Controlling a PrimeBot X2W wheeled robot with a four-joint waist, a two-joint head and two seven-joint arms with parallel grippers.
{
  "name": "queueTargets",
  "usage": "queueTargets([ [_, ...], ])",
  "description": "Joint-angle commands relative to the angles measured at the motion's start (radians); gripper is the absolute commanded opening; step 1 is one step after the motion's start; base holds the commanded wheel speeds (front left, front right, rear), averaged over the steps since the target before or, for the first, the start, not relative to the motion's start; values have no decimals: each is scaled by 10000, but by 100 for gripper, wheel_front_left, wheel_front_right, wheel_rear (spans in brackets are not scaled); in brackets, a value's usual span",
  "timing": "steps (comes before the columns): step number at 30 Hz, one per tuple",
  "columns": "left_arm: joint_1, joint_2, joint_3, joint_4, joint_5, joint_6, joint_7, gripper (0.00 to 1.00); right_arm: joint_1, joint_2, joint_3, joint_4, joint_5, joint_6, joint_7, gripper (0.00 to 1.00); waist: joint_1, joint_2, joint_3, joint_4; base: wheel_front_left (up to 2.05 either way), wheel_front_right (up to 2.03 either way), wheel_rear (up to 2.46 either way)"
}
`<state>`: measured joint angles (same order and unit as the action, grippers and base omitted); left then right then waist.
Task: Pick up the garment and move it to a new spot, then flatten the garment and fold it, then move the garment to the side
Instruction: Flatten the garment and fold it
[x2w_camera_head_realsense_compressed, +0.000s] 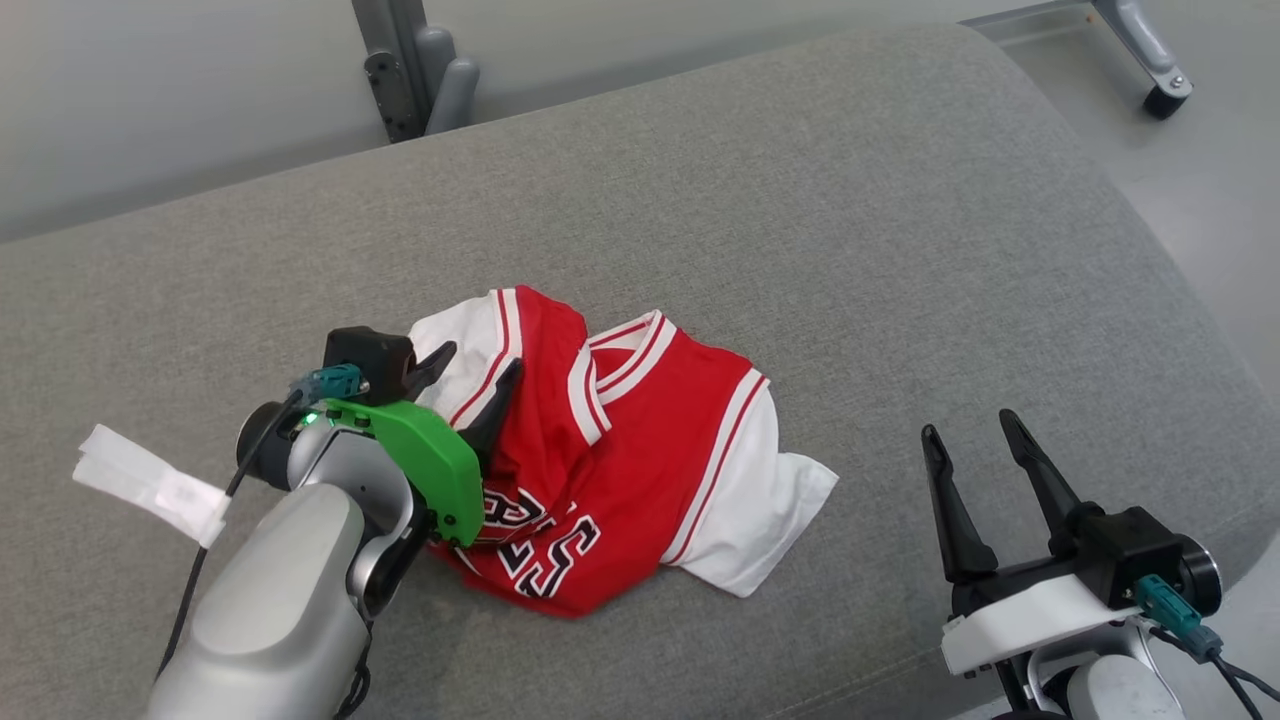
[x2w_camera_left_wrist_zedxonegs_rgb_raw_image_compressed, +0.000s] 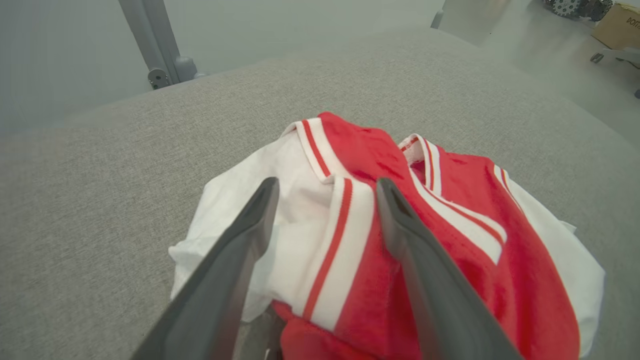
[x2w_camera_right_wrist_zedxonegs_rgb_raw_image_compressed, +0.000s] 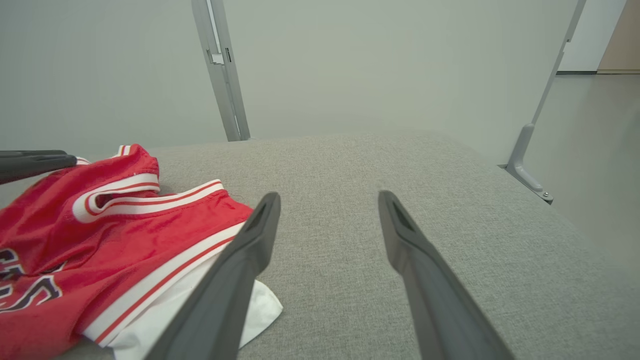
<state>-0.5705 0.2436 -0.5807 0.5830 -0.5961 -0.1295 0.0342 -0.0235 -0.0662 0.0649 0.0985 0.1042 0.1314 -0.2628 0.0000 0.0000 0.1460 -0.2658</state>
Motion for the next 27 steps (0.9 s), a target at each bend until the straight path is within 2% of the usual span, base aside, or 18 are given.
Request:
queueTargets([
  [1, -271, 140, -134, 173, -149, -16, 69, 100, -69, 42, 10, 10, 37, -14, -31, 100, 0, 0, 237, -237, 0, 0, 0],
  [5, -644, 292, -656, 710, -505, -7, 258, 100, -135, 73, 47, 44, 52, -14, -31, 100, 0, 0, 299, -294, 0, 0, 0],
  [6, -700, 300, -767, 844, -620, -6, 294, 89, -153, 80, 59, 54, 50, -14, -31, 100, 0, 0, 306, -305, 0, 0, 0],
  [9, -794, 365, -1105, 1064, -878, -6, 407, 25, -173, 97, 43, 81, 60, -14, -29, 100, 0, 0, 305, -298, 0, 0, 0],
  [10, -856, 439, -1322, 1093, -1064, -6, 390, 0, -163, 109, -4, 92, 63, -14, -29, 100, 0, 0, 295, -259, 0, 0, 0],
  [15, -929, 563, -1950, 908, -1511, -6, 392, 0, -70, 123, -94, 147, 64, -14, -29, 100, 0, 0, 212, -83, 0, 0, 0],
  [18, -1130, 689, -2030, 770, -1677, -6, 15, 0, -121, 131, -95, 171, 102, -14, -29, 100, 0, 0, 162, -6, 0, 0, 0],
  [27, -2642, 858, -1746, 172, -787, 208, -1593, 0, -271, 145, -30, 166, 169, -14, -29, 100, 0, 0, 182, -16, 0, 0, 0],
])
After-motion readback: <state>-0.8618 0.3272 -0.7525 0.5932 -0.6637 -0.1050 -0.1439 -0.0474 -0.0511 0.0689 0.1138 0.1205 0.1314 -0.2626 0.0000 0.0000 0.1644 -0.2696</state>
